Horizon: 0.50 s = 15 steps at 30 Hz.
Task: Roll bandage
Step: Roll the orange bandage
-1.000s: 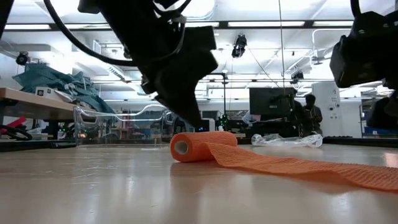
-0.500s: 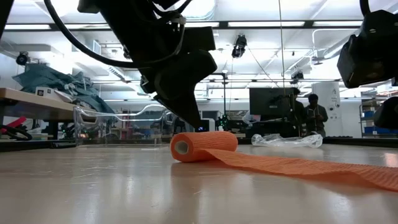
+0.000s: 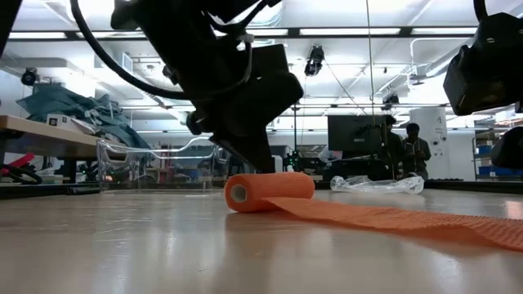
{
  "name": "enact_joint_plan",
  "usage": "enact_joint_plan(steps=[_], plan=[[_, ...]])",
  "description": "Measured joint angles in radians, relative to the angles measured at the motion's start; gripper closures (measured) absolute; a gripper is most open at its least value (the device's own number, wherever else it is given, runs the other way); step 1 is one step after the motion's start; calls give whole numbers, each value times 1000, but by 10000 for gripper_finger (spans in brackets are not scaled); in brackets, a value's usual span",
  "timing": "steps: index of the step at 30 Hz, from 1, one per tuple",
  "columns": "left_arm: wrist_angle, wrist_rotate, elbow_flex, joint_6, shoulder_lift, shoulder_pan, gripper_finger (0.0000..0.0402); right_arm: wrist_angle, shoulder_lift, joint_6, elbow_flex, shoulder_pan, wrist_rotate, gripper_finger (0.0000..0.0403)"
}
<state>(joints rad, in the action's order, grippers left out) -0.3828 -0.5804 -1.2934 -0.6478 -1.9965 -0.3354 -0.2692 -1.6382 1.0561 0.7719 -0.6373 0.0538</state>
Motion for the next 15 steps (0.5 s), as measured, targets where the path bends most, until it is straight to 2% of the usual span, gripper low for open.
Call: enact_joint_plan(steps=[15], plan=[[75, 62, 0, 4, 0, 0, 401, -2, 5, 3, -1, 0, -2, 400]])
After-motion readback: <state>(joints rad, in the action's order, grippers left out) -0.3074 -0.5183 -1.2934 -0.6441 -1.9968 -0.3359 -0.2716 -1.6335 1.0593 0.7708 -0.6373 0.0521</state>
